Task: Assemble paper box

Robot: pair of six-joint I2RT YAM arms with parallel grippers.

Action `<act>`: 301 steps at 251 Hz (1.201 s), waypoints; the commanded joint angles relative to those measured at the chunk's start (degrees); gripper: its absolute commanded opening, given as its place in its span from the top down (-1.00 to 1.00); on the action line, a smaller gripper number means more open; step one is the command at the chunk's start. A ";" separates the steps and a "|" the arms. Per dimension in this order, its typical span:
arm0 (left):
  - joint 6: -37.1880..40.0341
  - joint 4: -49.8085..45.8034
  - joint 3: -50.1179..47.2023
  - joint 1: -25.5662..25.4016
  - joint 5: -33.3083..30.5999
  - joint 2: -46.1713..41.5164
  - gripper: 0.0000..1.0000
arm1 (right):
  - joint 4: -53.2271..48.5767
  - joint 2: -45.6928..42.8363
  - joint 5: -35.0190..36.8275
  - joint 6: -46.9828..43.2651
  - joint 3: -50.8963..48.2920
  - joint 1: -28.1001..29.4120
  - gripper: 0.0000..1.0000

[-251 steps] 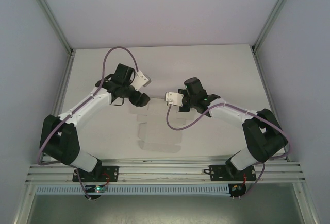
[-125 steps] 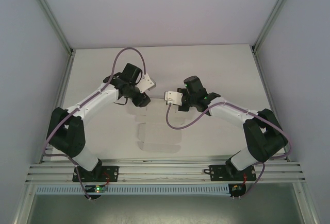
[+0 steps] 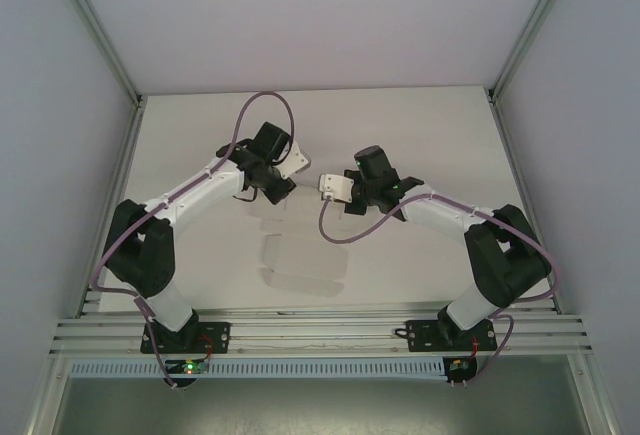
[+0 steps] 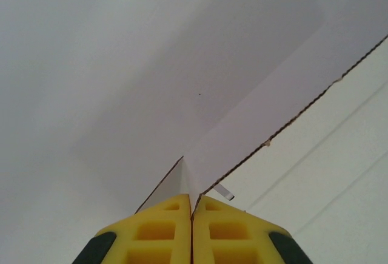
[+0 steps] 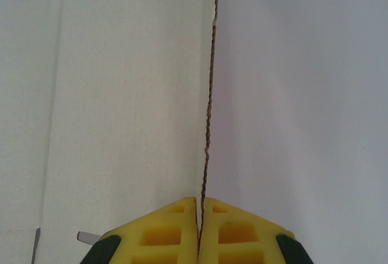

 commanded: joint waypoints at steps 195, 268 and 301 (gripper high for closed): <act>-41.45 43.28 -17.95 -17.04 -38.01 -4.30 0.95 | 1.16 -8.82 -1.12 25.60 0.25 4.72 1.00; -51.37 48.31 -20.92 -18.46 -40.55 -4.00 0.92 | 1.20 -9.64 -1.65 26.55 -0.66 4.83 1.00; -51.31 48.57 -21.58 -18.51 -38.92 -4.70 0.87 | 1.08 -10.05 -0.75 26.02 -0.94 4.79 1.00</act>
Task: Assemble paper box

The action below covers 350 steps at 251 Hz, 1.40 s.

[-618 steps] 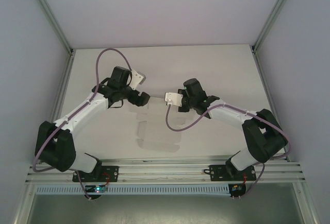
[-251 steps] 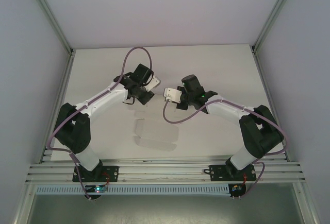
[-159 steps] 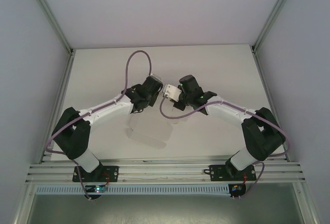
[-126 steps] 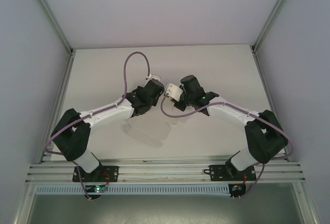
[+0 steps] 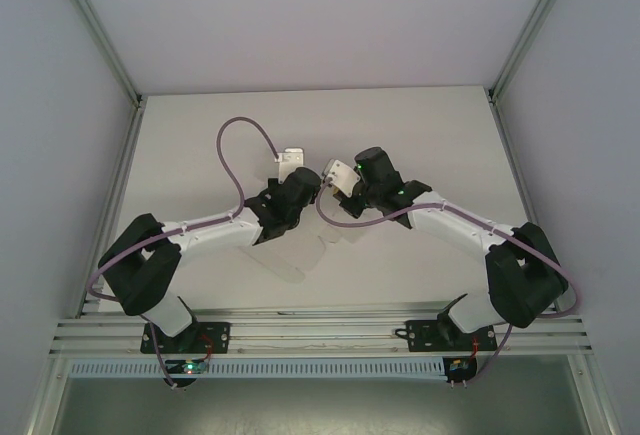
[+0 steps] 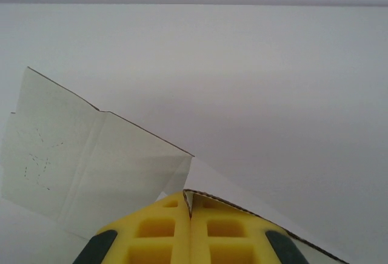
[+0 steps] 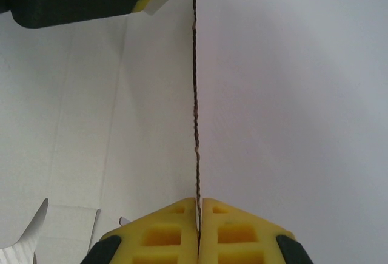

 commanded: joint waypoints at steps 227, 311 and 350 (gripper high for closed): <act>-1.33 -8.08 -19.31 35.35 64.96 -27.54 -1.00 | 1.69 -3.91 -4.78 -4.52 -2.35 -1.09 1.00; 0.25 1.62 -23.03 36.99 68.31 -22.69 -0.61 | 1.32 -4.26 -9.13 -4.15 -2.37 -2.67 1.00; 1.26 2.84 -23.10 36.99 68.05 -21.07 -0.56 | 1.37 -4.53 -9.52 -3.64 -2.53 -3.05 1.00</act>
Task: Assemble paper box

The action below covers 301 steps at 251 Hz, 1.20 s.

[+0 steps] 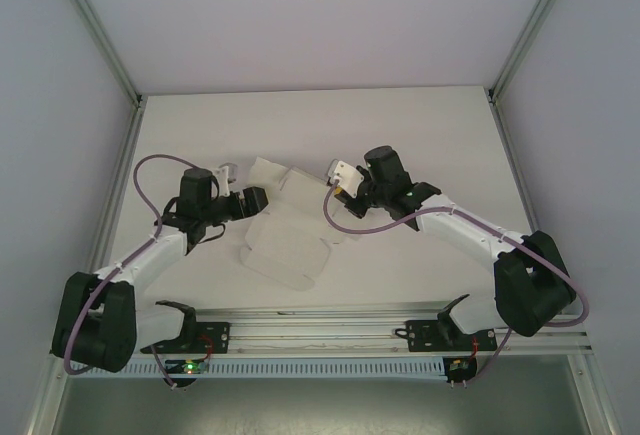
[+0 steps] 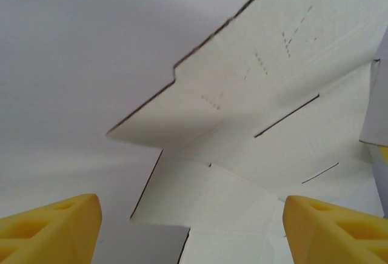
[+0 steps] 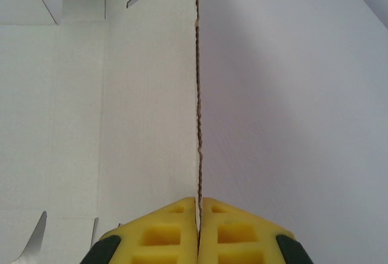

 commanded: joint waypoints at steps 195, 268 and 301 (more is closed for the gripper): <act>4.16 4.20 -1.06 0.64 -0.24 3.21 0.14 | 0.08 -1.36 -7.84 3.14 -0.04 -2.77 1.00; 3.81 7.06 -0.33 0.84 1.37 5.50 0.17 | -0.46 -1.10 -8.44 3.09 0.11 -3.37 1.00; 3.69 11.86 -1.19 0.73 6.38 6.53 0.40 | -0.62 -0.86 -8.73 3.11 0.21 -3.38 1.00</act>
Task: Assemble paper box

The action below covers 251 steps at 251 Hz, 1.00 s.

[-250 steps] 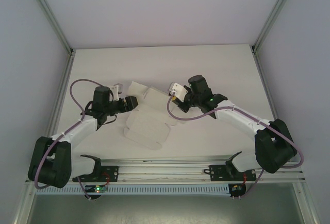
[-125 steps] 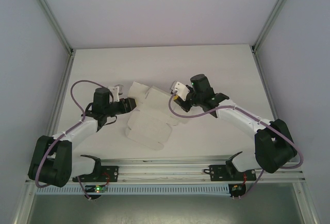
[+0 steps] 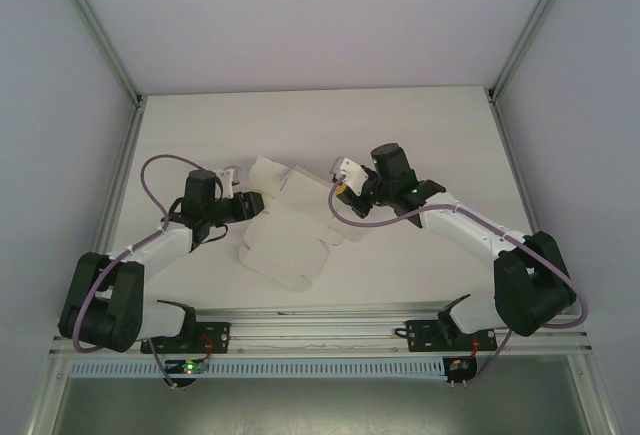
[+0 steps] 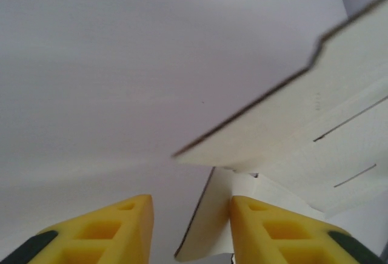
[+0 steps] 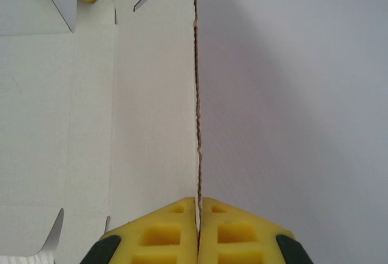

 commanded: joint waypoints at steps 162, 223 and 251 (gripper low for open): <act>4.88 4.29 -4.71 -3.88 -4.80 -6.14 0.92 | -1.62 6.06 -5.70 19.15 6.21 -6.19 1.00; 2.24 14.42 -8.36 -4.10 -2.70 -3.82 0.88 | -0.71 5.63 -12.30 20.32 5.28 -7.62 1.00; 0.30 24.79 -12.16 -4.02 0.29 -2.30 0.86 | -0.15 6.83 -14.21 23.59 5.92 -8.91 1.00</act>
